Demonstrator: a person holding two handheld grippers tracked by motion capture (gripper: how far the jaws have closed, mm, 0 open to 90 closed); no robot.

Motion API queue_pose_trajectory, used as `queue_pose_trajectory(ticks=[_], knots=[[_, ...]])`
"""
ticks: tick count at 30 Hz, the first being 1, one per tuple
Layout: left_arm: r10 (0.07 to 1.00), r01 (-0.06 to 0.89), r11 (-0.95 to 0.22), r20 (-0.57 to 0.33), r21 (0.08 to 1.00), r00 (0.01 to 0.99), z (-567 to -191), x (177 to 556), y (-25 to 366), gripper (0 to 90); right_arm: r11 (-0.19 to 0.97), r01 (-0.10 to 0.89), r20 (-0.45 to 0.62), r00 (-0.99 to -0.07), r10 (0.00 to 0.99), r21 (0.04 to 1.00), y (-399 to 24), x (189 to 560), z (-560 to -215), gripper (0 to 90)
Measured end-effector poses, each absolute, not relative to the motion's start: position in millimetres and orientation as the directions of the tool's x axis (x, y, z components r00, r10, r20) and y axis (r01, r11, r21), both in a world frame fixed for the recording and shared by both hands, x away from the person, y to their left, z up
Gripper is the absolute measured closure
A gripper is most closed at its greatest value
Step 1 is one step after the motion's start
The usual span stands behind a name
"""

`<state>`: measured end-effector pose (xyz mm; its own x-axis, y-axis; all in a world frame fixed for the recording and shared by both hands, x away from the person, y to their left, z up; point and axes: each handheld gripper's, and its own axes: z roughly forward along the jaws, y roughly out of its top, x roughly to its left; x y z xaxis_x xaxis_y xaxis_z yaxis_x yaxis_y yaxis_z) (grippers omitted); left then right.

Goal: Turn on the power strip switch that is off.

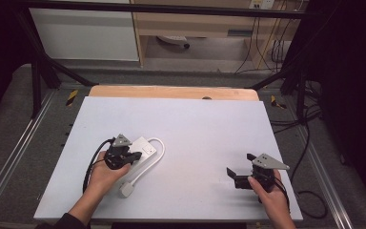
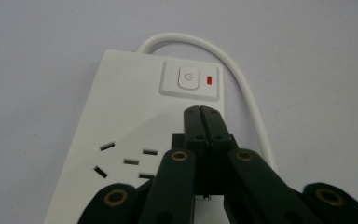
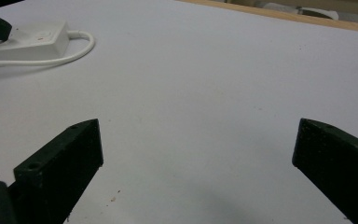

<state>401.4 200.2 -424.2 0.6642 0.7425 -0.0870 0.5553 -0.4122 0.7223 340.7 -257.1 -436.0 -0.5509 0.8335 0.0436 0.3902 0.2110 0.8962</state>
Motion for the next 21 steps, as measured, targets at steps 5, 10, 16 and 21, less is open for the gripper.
queue_pose_trajectory(ticks=[5,10,16,21], knots=[[0.743,0.557,-0.411,-0.09,0.722,0.664,-424.3,401.6,200.2,90.0,0.213,0.389,0.042,-0.552,0.833,0.896,-257.1,340.8,-436.1,2.2],[0.743,0.56,-0.408,-0.094,0.721,0.662,-424.3,401.9,200.2,90.0,0.215,0.389,0.041,-0.554,0.832,0.896,-256.7,340.9,-436.3,2.2],[0.742,0.564,-0.412,-0.095,0.716,0.664,-424.7,401.8,200.2,90.0,0.215,0.389,0.041,-0.554,0.832,0.896,-257.1,341.1,-436.5,2.2],[0.74,0.563,-0.42,-0.09,0.711,0.666,-425.9,402.5,197.1,90.0,0.217,0.389,0.039,-0.554,0.832,0.895,-256.9,340.8,-436.4,2.2]])
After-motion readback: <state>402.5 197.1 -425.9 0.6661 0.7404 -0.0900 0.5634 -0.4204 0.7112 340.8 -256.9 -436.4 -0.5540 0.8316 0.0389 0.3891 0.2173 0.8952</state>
